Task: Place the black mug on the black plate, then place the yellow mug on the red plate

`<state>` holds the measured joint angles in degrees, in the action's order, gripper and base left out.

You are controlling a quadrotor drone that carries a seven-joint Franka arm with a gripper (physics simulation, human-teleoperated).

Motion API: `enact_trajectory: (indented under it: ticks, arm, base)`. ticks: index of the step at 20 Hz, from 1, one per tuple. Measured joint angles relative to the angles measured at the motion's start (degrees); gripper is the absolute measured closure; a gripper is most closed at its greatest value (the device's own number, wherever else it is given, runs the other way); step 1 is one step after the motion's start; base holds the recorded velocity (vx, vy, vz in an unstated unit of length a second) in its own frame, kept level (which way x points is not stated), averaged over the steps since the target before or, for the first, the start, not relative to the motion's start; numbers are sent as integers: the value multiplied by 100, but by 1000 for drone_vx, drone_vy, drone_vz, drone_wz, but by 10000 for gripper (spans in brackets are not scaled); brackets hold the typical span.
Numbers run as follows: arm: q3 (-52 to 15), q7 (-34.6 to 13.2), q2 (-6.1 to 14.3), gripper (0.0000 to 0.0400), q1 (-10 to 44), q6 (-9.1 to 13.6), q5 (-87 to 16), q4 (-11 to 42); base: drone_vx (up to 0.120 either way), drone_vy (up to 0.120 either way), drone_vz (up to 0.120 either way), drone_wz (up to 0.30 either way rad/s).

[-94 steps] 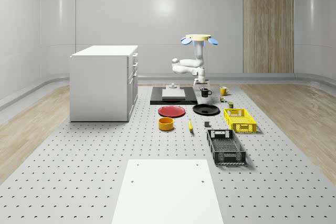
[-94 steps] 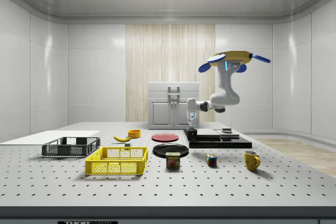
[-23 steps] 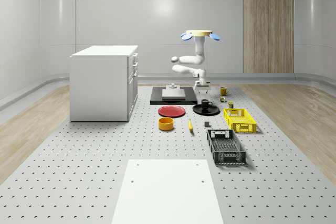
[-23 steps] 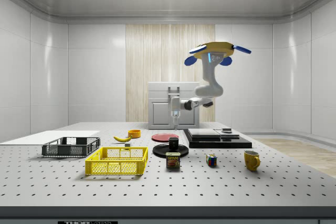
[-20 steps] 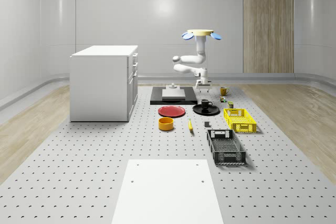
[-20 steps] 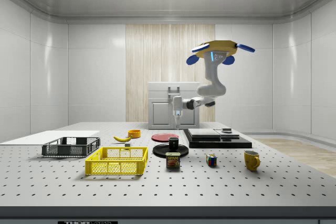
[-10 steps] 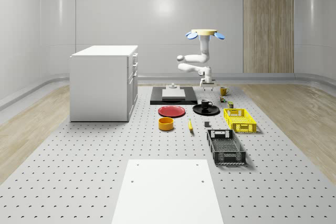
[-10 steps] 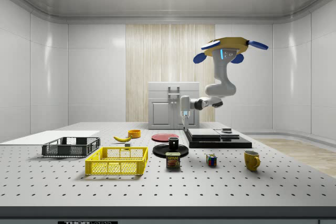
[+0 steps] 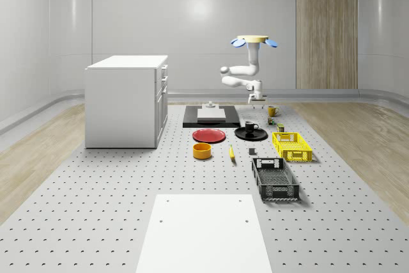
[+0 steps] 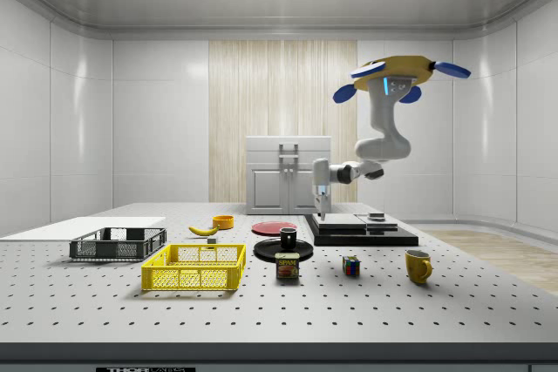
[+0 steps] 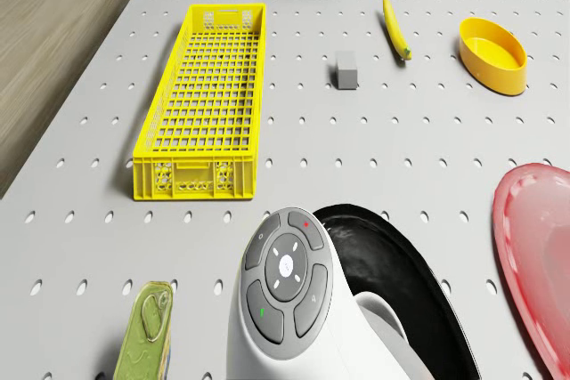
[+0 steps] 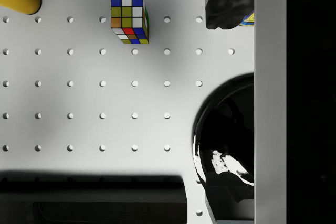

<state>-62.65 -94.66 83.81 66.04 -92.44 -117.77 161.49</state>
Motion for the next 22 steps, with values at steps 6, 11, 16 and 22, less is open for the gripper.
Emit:
enact_trajectory:
  ticks: [6, 11, 16, 22]
  arm:
    - [3, 7, -16, 0, -9, 15, -8, 1]
    - [6, 12, -28, 0, -15, 26, -14, 3]
    - [8, 17, -39, 0, -22, 37, -19, 4]
    - [11, 22, -52, 0, -29, 49, -25, 5]
  base:
    - [-120, 120, 0, 0]
    - [-120, 120, 0, 0]
    - [-120, 120, 0, 0]
    - [-120, 120, 0, 0]
